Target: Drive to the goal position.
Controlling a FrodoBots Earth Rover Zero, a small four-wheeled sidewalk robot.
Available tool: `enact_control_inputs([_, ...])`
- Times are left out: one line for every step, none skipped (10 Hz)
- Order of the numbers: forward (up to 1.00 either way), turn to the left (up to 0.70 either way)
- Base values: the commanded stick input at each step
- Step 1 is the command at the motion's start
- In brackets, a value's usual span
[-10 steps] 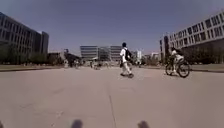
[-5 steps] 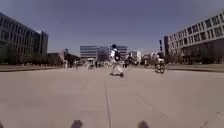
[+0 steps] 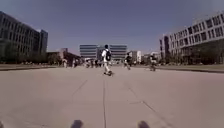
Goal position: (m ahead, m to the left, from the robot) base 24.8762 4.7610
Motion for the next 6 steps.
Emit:
enact_control_inputs([1.00, 0.00])
enact_control_inputs([1.00, 0.00])
enact_control_inputs([1.00, 0.00])
enact_control_inputs([1.00, 0.00])
enact_control_inputs([1.00, 0.00])
enact_control_inputs([1.00, 0.00])
